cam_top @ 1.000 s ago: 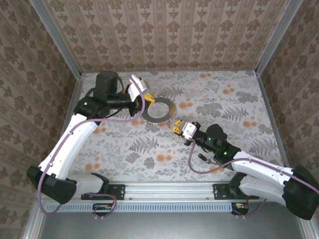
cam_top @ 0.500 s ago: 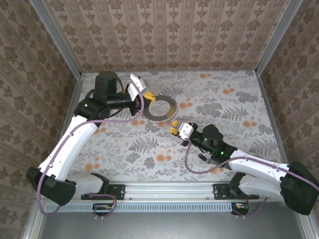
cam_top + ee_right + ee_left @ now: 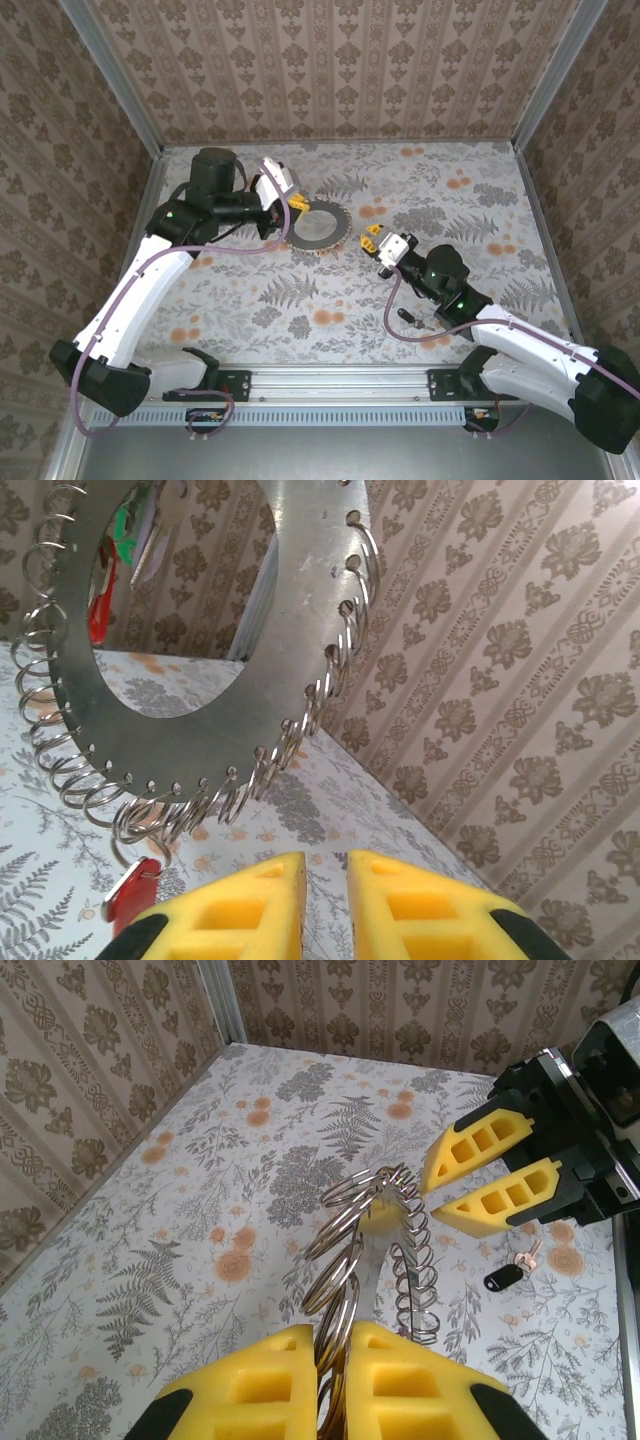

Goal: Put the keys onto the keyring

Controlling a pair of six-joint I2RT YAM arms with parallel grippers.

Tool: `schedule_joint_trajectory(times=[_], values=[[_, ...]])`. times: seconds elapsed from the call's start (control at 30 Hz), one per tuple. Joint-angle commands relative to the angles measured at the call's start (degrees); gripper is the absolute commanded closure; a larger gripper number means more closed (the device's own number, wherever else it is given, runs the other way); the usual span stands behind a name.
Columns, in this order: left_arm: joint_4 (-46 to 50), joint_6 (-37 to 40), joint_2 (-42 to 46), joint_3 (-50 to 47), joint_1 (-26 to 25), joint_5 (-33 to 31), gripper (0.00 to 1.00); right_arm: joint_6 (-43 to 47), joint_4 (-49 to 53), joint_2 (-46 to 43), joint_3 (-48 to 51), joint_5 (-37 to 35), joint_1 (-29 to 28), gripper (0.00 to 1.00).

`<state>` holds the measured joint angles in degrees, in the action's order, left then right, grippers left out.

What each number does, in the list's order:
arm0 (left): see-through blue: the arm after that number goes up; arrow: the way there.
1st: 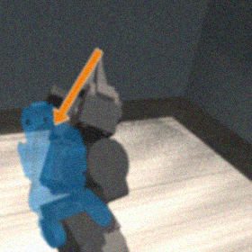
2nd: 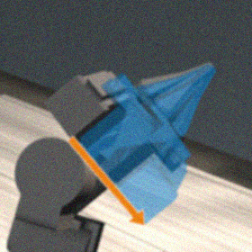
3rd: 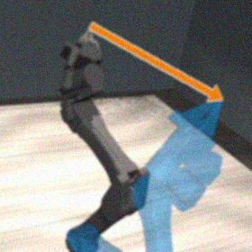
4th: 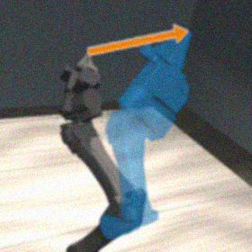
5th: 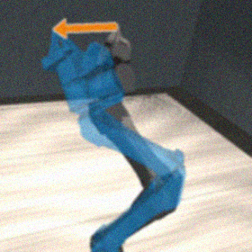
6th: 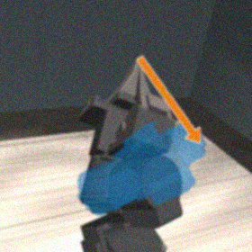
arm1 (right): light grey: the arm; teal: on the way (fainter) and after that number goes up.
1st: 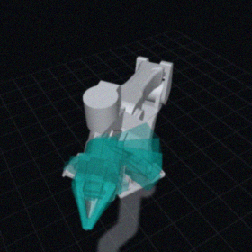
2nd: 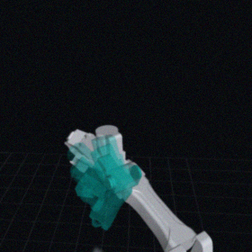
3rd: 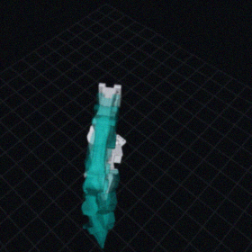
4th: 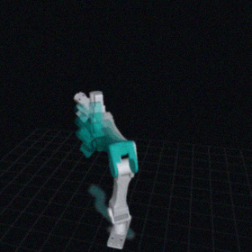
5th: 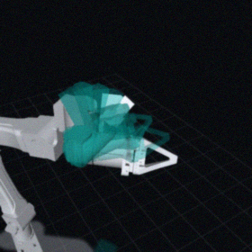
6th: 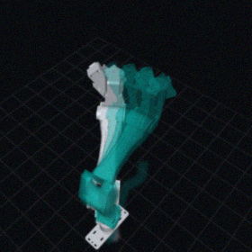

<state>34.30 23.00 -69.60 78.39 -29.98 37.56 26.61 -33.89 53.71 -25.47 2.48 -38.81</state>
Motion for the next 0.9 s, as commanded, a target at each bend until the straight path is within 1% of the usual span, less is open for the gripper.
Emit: schedule_joint_trajectory(times=[0.0, 0.33, 0.53, 0.7, 0.77, 0.87], values=[[-0.14, 1.60, 2.09, 1.77, -0.35, 0.82, 1.00, -1.03, 2.06, -0.52, -1.58, 3.48, 0.14, 0.80], [-0.10, 1.25, 2.19, 1.77, -0.43, 1.37, 1.00, -0.35, 1.66, 3.10, -4.20, 6.60, -0.34, 0.80], [-0.64, 0.78, 2.10, 1.94, -0.63, 1.41, 1.00, -0.08, 0.75, 5.91, -4.68, 6.70, -1.00, 0.81], [-0.64, 0.82, 2.17, 2.03, -0.64, 1.18, 1.00, 0.11, 1.02, 5.75, -3.23, 4.83, -1.34, 0.81], [-0.73, 0.65, 2.17, 2.05, -0.70, 1.05, 1.00, 0.13, 2.94, 5.40, -3.13, 5.37, -1.51, 0.81], [-0.98, 0.47, 2.10, 2.03, -0.70, 0.87, 1.00, -0.23, 2.74, 5.23, -2.74, 6.21, -2.19, 0.82]])
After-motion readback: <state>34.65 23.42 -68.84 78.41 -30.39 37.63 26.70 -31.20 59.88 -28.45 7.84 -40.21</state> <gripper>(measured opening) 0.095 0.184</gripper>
